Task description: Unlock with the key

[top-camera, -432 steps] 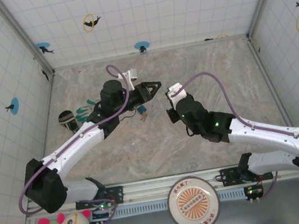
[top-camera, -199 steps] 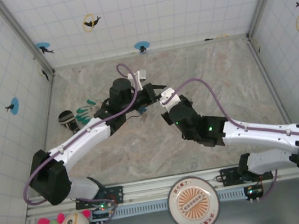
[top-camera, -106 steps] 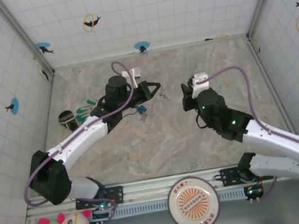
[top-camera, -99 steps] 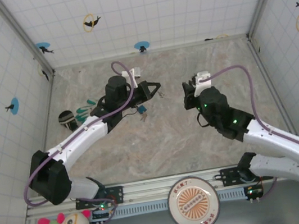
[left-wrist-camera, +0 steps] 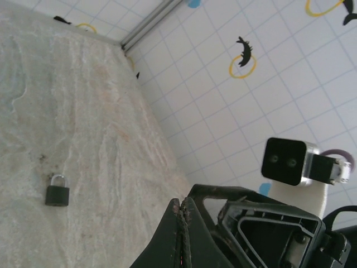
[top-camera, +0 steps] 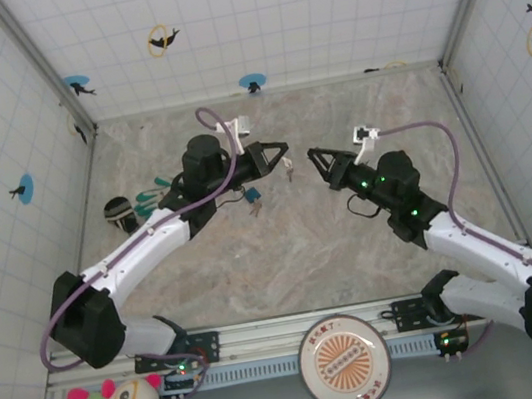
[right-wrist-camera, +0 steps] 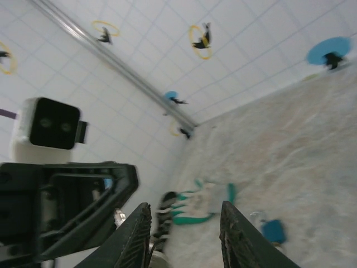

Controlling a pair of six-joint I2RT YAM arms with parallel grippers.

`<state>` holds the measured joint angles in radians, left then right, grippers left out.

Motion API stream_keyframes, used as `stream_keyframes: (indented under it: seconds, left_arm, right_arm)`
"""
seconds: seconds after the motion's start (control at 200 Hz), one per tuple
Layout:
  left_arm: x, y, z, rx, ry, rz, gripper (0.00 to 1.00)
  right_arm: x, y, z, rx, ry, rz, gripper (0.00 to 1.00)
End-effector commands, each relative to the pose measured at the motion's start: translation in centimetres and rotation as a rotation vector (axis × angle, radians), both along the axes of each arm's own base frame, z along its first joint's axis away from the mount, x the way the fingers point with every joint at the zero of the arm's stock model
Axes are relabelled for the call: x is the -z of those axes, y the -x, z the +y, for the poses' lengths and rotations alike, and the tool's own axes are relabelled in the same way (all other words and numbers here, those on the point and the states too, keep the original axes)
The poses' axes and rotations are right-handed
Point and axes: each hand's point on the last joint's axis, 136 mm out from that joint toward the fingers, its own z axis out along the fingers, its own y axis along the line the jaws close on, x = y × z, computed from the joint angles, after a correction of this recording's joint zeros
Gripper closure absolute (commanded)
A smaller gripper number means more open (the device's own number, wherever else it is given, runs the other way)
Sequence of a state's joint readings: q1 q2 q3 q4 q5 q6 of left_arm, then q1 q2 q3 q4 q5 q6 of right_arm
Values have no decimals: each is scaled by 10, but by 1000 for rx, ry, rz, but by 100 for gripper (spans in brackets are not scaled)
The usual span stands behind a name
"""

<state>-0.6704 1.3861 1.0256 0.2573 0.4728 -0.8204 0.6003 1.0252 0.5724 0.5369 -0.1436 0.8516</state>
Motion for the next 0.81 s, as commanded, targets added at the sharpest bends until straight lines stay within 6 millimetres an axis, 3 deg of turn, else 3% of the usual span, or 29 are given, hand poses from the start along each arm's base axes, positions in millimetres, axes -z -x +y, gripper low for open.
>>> stream_keyframes:
  seconds: [0.0, 0.165, 0.325, 0.41, 0.641, 0.801]
  left_arm:
    - [-28, 9, 1, 39, 82, -62, 100]
    - [-38, 17, -2, 65, 115, -77, 100]
    - [-41, 19, -2, 68, 128, -80, 100]
    - [-41, 19, -2, 67, 128, -81, 100]
    - [-43, 19, -1, 62, 133, -85, 100]
    - [-44, 18, -1, 58, 136, -86, 100]
  right_arm:
    - [-37, 16, 12, -129, -181, -75, 61]
    - [-47, 18, 23, -203, -254, -89, 68]
    - [-47, 19, 33, -253, -262, -87, 67]
    - [-51, 23, 38, -281, -273, -96, 74]
    - [-47, 26, 39, -300, -280, -85, 66]
    - [-43, 28, 40, -312, -279, -79, 73]
